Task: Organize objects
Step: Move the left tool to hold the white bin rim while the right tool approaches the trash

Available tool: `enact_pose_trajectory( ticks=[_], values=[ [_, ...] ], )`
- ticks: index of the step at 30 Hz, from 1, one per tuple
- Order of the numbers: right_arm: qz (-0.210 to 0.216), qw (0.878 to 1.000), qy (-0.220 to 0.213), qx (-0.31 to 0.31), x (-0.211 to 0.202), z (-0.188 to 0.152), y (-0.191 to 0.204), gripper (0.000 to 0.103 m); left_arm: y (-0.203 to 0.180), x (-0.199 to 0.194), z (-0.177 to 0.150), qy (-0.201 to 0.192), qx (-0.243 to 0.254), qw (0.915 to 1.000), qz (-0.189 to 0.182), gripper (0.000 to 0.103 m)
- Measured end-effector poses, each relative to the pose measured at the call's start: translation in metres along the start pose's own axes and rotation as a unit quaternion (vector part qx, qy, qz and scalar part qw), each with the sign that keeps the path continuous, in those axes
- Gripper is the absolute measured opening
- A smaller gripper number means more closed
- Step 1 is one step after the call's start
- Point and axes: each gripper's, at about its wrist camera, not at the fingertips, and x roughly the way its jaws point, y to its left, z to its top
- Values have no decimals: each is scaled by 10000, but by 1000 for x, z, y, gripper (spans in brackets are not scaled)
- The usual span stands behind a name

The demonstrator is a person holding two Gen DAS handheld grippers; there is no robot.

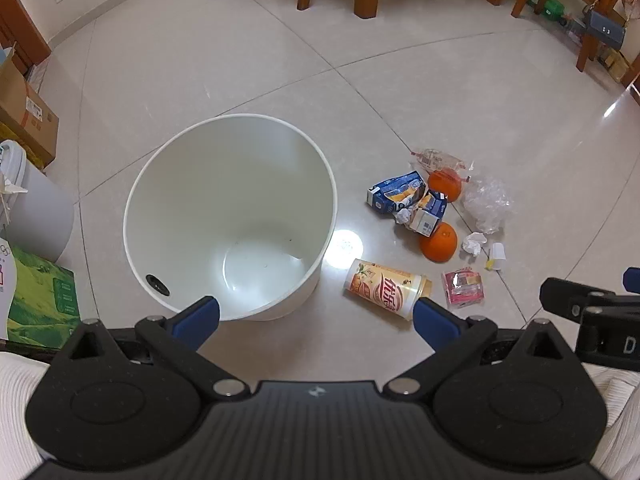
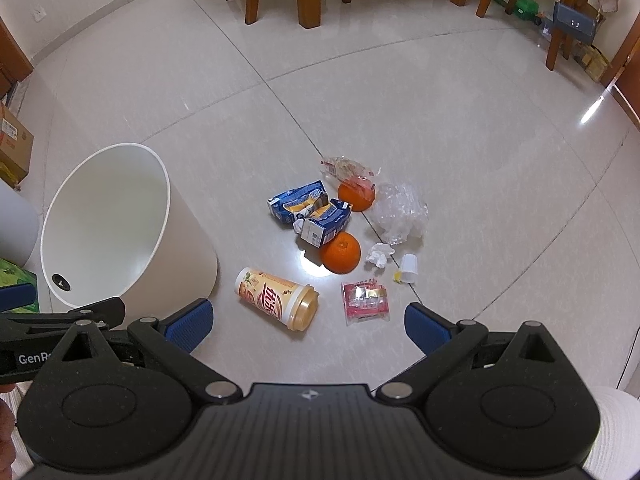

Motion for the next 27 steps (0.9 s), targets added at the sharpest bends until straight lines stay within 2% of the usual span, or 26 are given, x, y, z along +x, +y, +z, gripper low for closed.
enact_pose_trajectory(
  ticks=[6,13,27],
  values=[
    [23,10000,-32,-45,-4,0,3,103,-1,-1,-2,10,-16,9999,-106,102],
    [46,9999,-110,-52,-8,0,5,103,3,1,-4,18,-10,10000,-7,102],
    [96,9998,-185,-68,0,2,10,103,2,9,-4,-95,189,9998,-70,102]
  ],
)
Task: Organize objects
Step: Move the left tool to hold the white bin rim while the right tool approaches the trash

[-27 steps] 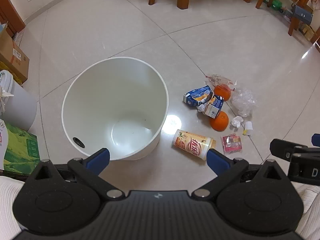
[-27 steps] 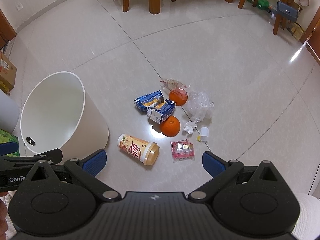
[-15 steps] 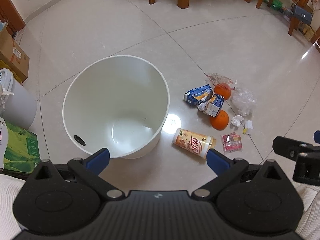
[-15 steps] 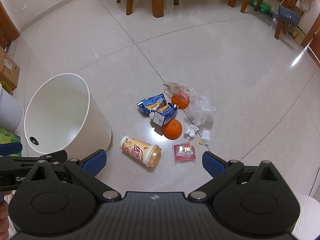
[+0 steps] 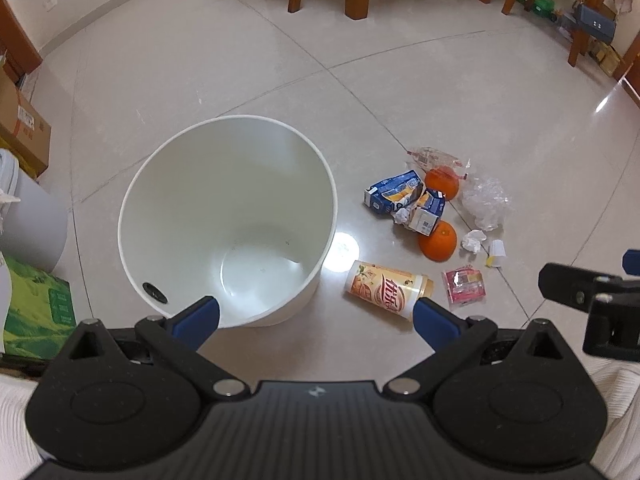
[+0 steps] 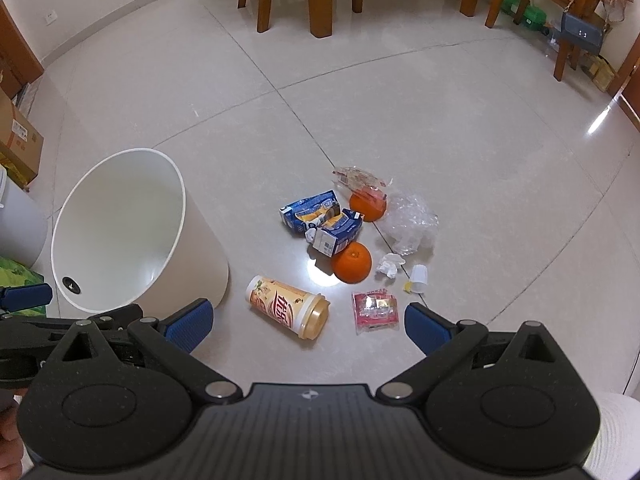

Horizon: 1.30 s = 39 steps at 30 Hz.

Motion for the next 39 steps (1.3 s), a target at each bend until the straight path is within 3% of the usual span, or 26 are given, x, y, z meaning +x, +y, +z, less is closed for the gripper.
enact_pose_trajectory(
  ticks=[14,22,35,39],
  values=[
    [159,9992,-170,-334,34,4,15,103,16,32,-1,175,77,9998,64,102],
    [309,9990,59,-320,67,3,18,103,45,55,-1,340,-139,9991,199,102],
    [454,9986,178,-223,96,6,21,103,94,57,33,-126,182,9993,298,102],
    [453,9985,240,-185,102,8,21,103,117,70,39,-91,210,9991,355,102]
  ],
)
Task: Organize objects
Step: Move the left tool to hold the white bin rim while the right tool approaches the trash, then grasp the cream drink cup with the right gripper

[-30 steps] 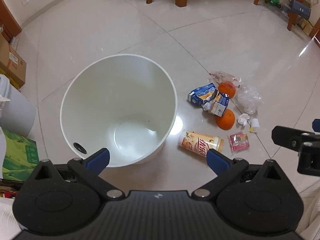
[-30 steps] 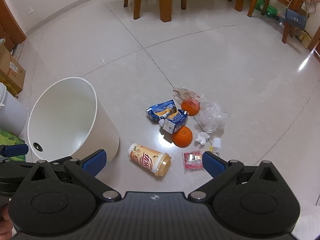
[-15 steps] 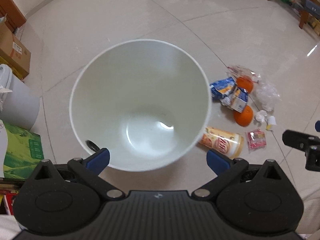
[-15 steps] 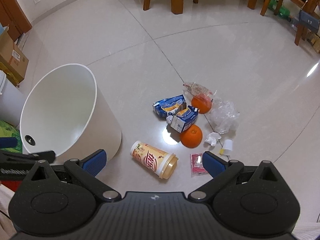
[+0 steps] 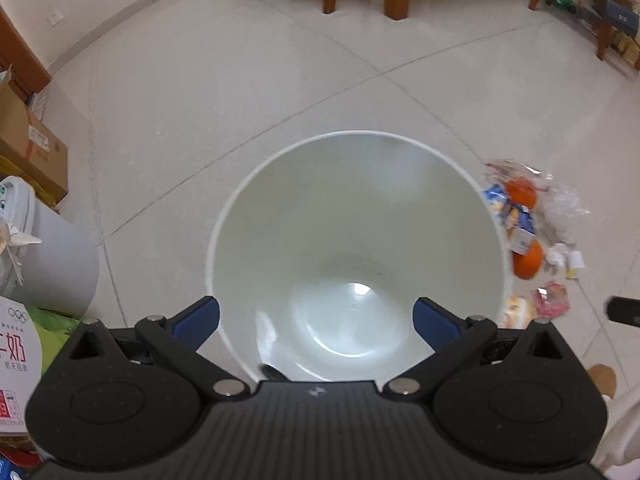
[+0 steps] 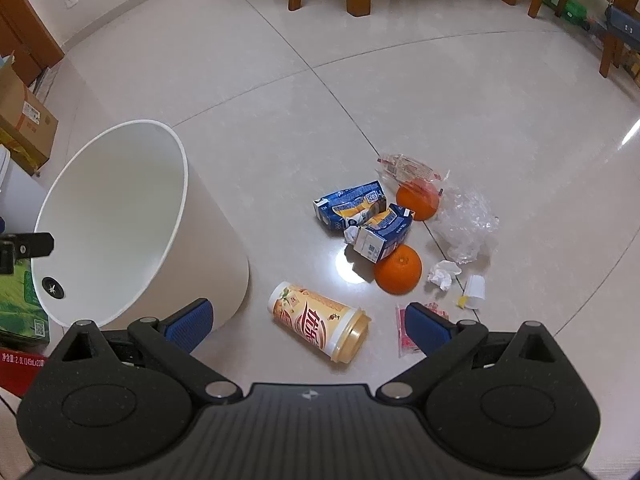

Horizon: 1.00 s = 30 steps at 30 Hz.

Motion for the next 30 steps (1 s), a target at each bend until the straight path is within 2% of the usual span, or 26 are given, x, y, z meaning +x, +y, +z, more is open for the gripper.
enact_pose_trajectory(
  ticks=[5,9,15,17,23,28,30],
  values=[
    [12,9999,101,1,9,3,4,103,28,23,6,185,-169,9997,77,102],
    [-1,9999,20,-148,8,5,9,103,44,46,13,254,-260,9987,344,99],
    [15,9999,37,-139,11,3,7,103,70,84,14,445,-617,9966,301,72],
    [-7,9999,109,-77,14,3,5,103,78,92,14,504,-723,9958,256,51],
    [-37,9999,111,-66,19,2,6,103,88,96,13,648,-958,9933,44,42],
    [-92,9998,112,-169,20,-1,9,103,90,100,20,759,-885,9932,-48,17],
    [-112,9997,116,-170,20,-1,9,103,85,101,22,790,-877,9930,-103,14]
  ],
)
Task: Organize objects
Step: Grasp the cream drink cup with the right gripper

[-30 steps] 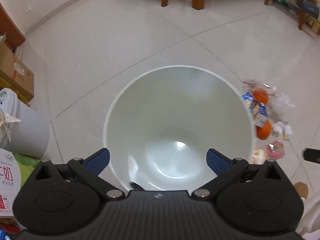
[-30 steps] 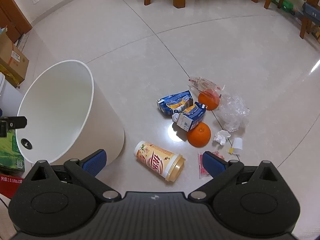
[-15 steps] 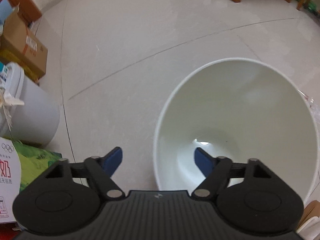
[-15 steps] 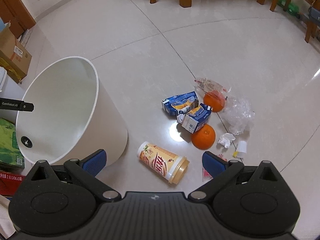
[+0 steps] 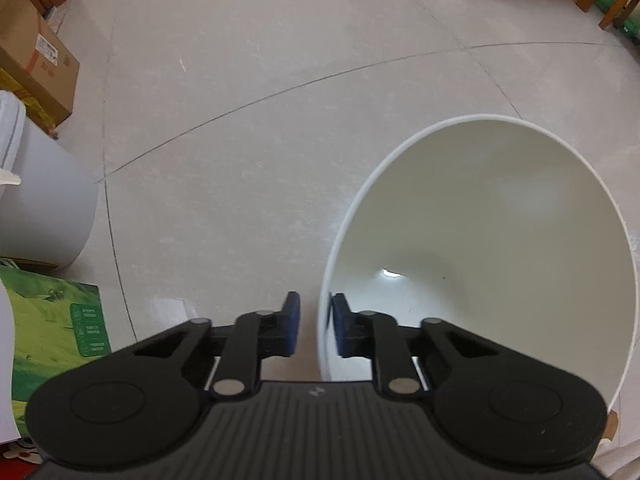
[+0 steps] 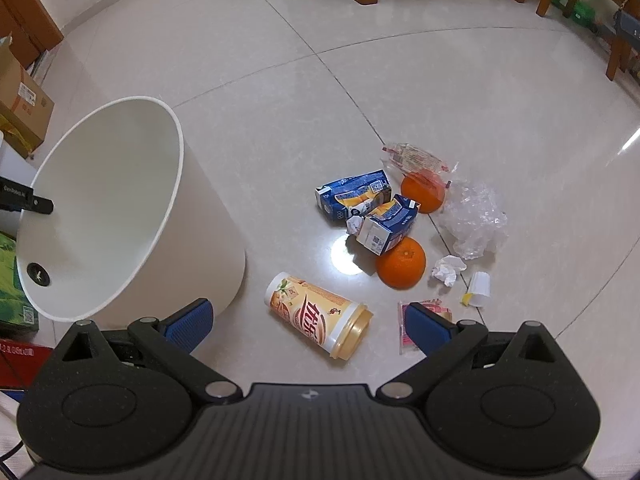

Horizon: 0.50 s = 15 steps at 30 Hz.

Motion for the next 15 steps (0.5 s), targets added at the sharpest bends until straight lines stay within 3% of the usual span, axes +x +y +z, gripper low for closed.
enact_pose_trajectory(
  ticks=[8,15],
  values=[
    [-22,10000,-16,60,-1,0,-4,103,3,4,9,14,-88,9999,-73,8],
    [-49,10000,-49,53,-2,0,-4,103,-4,2,10,-36,214,9997,75,9]
  ],
)
